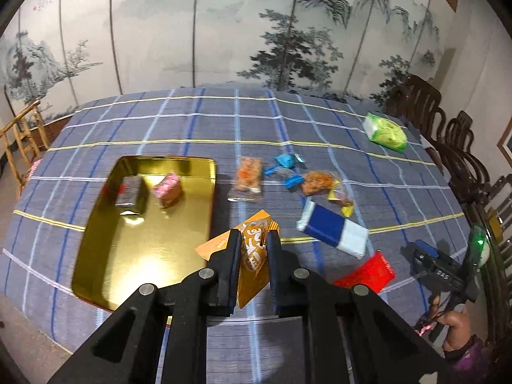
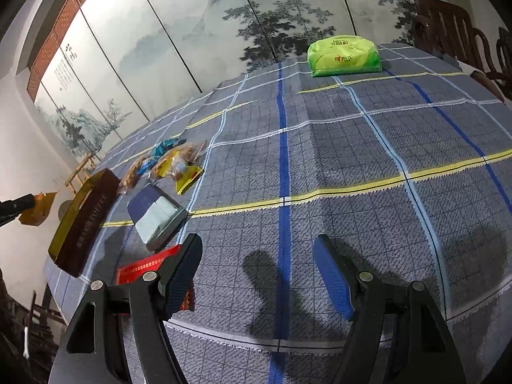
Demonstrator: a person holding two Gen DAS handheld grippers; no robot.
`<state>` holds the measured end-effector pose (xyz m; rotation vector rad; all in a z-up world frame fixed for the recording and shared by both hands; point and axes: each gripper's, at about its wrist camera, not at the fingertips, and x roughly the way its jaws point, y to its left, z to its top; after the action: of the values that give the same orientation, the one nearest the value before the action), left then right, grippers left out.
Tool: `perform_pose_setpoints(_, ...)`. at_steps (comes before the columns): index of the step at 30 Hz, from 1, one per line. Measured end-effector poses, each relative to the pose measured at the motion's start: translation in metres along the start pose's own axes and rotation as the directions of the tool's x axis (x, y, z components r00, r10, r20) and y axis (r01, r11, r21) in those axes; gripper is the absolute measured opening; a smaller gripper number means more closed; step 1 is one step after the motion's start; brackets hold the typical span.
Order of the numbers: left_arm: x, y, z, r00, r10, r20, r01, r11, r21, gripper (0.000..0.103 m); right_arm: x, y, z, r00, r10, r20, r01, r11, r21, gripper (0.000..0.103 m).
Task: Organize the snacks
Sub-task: 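Carry the orange packet into the tin and open the left gripper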
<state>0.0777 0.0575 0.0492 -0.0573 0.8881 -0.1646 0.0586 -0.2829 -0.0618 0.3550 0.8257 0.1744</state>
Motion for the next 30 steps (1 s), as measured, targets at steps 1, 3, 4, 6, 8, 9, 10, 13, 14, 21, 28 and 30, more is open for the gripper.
perform_pose_setpoints(1, -0.001, 0.004, -0.001, 1.0, 0.011, 0.003, -0.011, 1.0, -0.001, 0.013, 0.0, 0.0, 0.0, 1.0, -0.003, 0.0, 0.003, 1.0, -0.002, 0.073)
perform_pose_setpoints(3, -0.002, 0.01, -0.002, 1.0, 0.024, 0.007, -0.024, 1.0, -0.006, 0.013, 0.0, 0.001, 0.0, 1.0, -0.003, 0.001, 0.003, 1.0, -0.002, 0.073)
perform_pose_setpoints(4, -0.001, 0.015, -0.003, 1.0, 0.028, 0.008, -0.028, 1.0, -0.01, 0.013, 0.0, 0.001, 0.0, 1.0, -0.003, 0.001, 0.003, 1.0, -0.001, 0.073)
perform_pose_setpoints(6, -0.001, 0.022, -0.003, 0.999, 0.039, 0.01, -0.039, 0.999, -0.018, 0.013, 0.0, 0.001, 0.0, 1.0, -0.003, 0.002, 0.003, 1.0, -0.001, 0.073)
perform_pose_setpoints(8, -0.001, 0.027, -0.004, 0.999, 0.048, 0.009, -0.048, 0.999, -0.023, 0.013, 0.001, 0.002, 0.0, 1.0, -0.011, 0.001, 0.011, 1.0, -0.008, 0.073)
perform_pose_setpoints(9, 0.0, 0.03, -0.004, 0.999, 0.052, 0.008, -0.052, 0.998, -0.026, 0.013, 0.001, 0.002, 0.0, 1.0, -0.011, 0.001, 0.011, 1.0, -0.009, 0.073)
perform_pose_setpoints(10, 0.0, 0.034, -0.004, 0.998, 0.057, 0.007, -0.057, 0.998, -0.031, 0.013, 0.001, 0.002, 0.0, 1.0, -0.016, 0.0, 0.016, 1.0, -0.013, 0.073)
perform_pose_setpoints(13, 0.001, 0.042, -0.004, 0.997, 0.071, 0.009, -0.07, 0.997, -0.039, 0.013, 0.001, 0.003, 0.001, 1.0, -0.018, 0.0, 0.018, 1.0, -0.015, 0.073)
perform_pose_setpoints(14, 0.001, 0.045, -0.004, 0.997, 0.077, 0.009, -0.076, 0.996, -0.04, 0.013, 0.001, 0.003, 0.001, 1.0, -0.018, 0.0, 0.018, 1.0, -0.014, 0.073)
perform_pose_setpoints(21, 0.01, 0.069, -0.006, 0.992, 0.125, -0.009, -0.125, 0.991, -0.047, 0.013, 0.002, 0.004, 0.0, 1.0, -0.029, 0.0, 0.029, 0.999, -0.023, 0.073)
perform_pose_setpoints(28, 0.027, 0.095, -0.003, 0.983, 0.18, -0.034, -0.182, 0.981, -0.064, 0.013, 0.002, 0.005, 0.0, 1.0, -0.031, 0.0, 0.031, 0.999, -0.024, 0.073)
perform_pose_setpoints(30, 0.032, 0.103, -0.003, 0.98, 0.193, -0.043, -0.196, 0.978, -0.066, 0.013, 0.002, 0.005, 0.0, 1.0, -0.031, 0.0, 0.031, 0.999, -0.024, 0.073)
